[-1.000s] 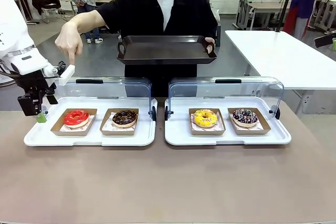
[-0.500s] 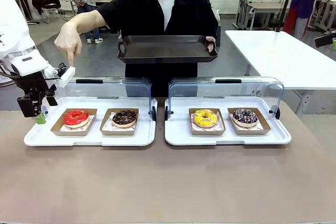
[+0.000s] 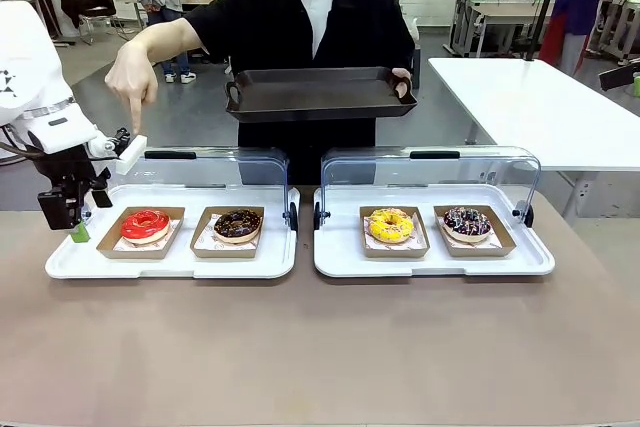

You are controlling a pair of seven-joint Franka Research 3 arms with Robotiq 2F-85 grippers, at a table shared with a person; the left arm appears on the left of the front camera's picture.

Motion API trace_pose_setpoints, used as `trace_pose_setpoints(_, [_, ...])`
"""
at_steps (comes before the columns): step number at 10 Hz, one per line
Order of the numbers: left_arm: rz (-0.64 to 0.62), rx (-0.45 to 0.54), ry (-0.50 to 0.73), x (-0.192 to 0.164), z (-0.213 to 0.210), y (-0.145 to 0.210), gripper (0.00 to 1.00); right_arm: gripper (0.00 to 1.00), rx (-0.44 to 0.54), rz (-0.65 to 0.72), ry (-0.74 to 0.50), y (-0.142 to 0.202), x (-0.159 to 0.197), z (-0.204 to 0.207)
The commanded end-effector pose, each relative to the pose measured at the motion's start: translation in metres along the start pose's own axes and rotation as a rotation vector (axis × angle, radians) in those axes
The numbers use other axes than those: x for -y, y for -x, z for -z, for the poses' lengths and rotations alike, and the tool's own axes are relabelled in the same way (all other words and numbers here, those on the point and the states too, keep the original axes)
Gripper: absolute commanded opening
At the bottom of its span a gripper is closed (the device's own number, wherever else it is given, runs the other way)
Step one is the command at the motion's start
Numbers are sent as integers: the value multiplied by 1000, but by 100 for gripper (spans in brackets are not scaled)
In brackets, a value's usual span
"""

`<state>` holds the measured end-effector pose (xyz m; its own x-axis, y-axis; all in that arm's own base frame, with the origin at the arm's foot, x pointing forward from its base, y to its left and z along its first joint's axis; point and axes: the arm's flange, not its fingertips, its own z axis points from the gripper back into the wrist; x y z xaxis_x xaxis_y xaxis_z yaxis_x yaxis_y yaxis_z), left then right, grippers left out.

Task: Provide the desired donut to the person.
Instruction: Pick up and lift the Paper togo box containing the Donut pointed at by the person.

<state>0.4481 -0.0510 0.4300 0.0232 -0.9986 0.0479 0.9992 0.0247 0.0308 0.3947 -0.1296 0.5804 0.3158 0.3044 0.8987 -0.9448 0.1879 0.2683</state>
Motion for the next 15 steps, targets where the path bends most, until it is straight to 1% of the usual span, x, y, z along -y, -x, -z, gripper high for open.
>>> trace_pose_setpoints(1, [44,10,-28,-5,33,-4,100,100,12,-7,-3,-2,0,1])
trace_pose_setpoints(2, [45,13,-26,-6,34,-4,100,100,12,-7,-3,-2,0,1])
trace_pose_setpoints(5, [35,14,-17,-14,59,-6,100,100,12,-7,-3,-2,0,1])
trace_pose_setpoints(8, [30,21,-10,-18,73,-5,100,100,12,-7,-3,-2,0,1])
trace_pose_setpoints(11, [20,-3,-49,-20,83,1,100,100,12,-7,-3,-2,0,1])
trace_pose_setpoints(15, [0,-5,-42,-35,91,14,100,100,12,-7,-3,-2,0,1])
